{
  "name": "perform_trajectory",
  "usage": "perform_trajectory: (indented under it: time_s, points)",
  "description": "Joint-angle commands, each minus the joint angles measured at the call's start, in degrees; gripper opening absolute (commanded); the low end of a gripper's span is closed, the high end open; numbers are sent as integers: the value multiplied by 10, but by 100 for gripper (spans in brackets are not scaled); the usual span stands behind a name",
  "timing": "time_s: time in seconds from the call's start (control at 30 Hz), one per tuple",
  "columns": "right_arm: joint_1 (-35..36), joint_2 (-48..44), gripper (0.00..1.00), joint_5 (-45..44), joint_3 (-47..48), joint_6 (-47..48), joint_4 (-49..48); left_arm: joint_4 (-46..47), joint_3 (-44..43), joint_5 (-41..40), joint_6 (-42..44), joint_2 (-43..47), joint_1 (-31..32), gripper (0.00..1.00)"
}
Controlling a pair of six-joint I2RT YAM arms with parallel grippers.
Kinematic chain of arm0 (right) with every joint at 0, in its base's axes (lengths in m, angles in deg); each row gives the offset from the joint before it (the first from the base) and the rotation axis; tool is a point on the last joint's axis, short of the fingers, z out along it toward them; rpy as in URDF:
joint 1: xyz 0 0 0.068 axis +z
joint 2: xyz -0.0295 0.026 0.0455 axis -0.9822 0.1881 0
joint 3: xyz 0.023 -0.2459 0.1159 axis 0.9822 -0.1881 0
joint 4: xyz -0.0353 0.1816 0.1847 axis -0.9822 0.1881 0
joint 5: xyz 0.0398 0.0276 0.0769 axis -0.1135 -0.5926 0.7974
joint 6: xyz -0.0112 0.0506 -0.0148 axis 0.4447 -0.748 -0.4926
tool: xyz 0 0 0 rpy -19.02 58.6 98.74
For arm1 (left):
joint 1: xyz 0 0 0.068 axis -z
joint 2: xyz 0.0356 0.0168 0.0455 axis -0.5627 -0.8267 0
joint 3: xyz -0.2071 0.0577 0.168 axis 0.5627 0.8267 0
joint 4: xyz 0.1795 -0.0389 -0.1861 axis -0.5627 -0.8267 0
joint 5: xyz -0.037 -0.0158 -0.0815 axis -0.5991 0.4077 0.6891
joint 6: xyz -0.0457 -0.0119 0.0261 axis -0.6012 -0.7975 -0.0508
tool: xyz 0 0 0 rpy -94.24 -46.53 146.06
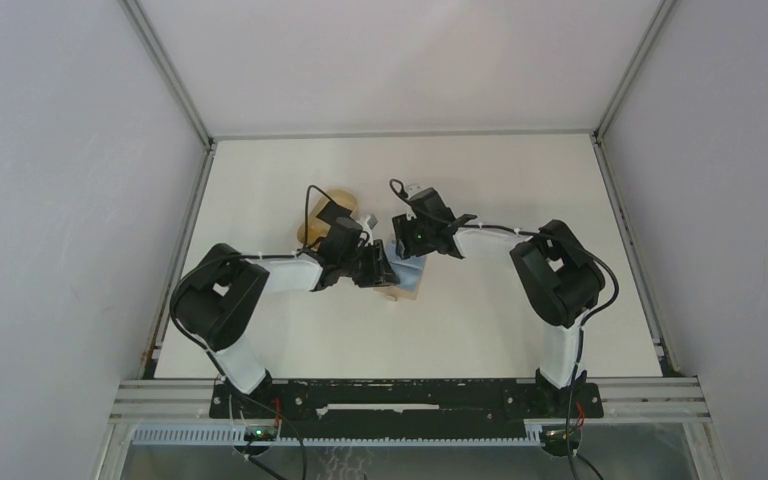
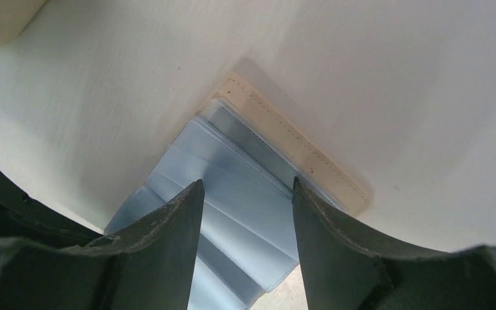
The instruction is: Take the credit cards out of the card holder
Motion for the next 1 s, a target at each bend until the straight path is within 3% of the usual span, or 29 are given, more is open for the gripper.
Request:
perform_trajectory:
  time_s: [0.0,0.03,0.07,0.53,0.63,0.8,0.97]
  points:
    - [13,0,63,-39,-2,14,40,-63,34,-48,14,-58,18,40]
    - [14,-3,96,-45,-3,17,40,-62,34,-48,13,-58,17,40]
    - [17,-7,99,-67,-3,22,41,-62,34,-46,13,-59,18,40]
    - [53,13,99,-20,-8,19,68,-62,33,-48,13,-63,19,40]
    - [57,6,88,1,-11,15,73,-62,33,-50,12,-64,19,40]
    - [58,-12,51,38,-28,3,76,-60,34,-55,8,-64,18,39]
    - [59,-40,29,70,-41,-8,77,-57,36,-59,6,-62,18,39]
